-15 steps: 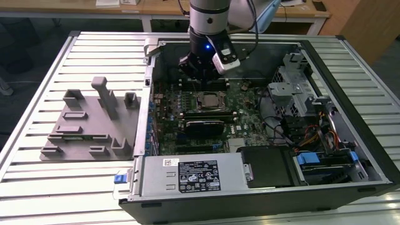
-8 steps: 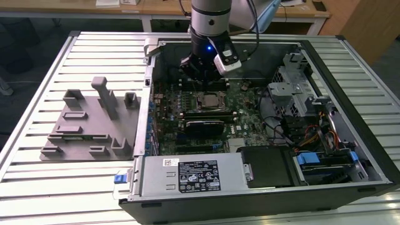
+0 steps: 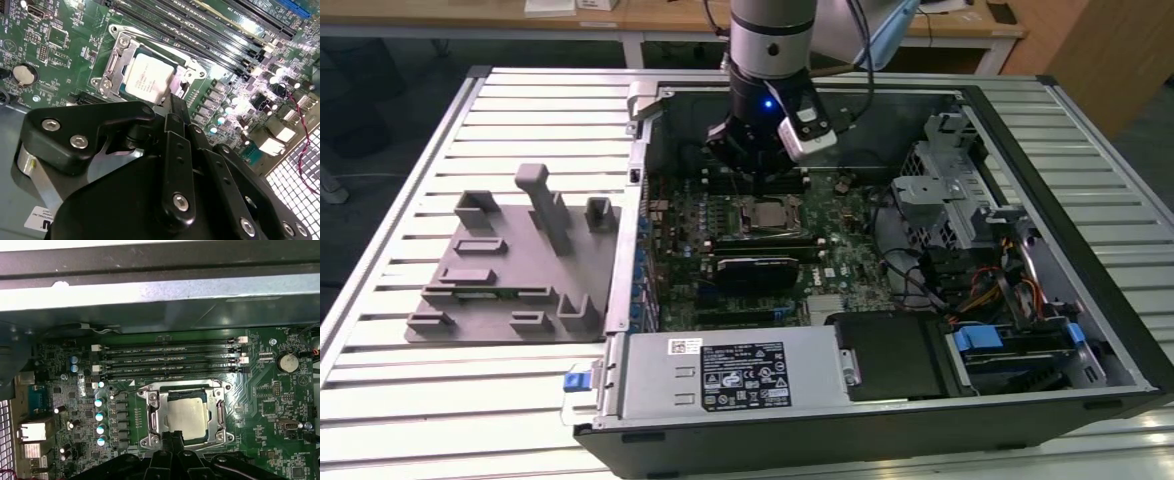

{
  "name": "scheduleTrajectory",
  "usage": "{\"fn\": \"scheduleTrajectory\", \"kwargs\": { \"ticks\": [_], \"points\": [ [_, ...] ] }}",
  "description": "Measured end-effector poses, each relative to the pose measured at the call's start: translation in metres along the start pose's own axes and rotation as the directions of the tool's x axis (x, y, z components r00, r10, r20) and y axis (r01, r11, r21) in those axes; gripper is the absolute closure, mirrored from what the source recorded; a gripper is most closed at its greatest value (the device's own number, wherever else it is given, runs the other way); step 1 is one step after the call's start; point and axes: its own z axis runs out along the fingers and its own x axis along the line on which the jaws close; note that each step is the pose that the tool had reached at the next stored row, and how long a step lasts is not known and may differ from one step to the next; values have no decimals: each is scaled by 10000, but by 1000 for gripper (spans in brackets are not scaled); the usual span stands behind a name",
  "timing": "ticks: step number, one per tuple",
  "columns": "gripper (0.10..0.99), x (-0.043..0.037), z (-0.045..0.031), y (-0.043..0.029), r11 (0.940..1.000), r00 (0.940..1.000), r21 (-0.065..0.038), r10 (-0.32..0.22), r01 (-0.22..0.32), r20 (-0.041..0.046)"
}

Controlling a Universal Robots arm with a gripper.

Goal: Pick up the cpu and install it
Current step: 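Close the cpu cover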

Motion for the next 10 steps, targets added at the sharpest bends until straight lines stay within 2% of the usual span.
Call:
{"fn": "scheduleTrajectory", "kwargs": {
  "ticks": [10],
  "points": [
    [980, -21, 23, 5, 10000, 10000, 0, 0, 0, 0]
  ]
}}
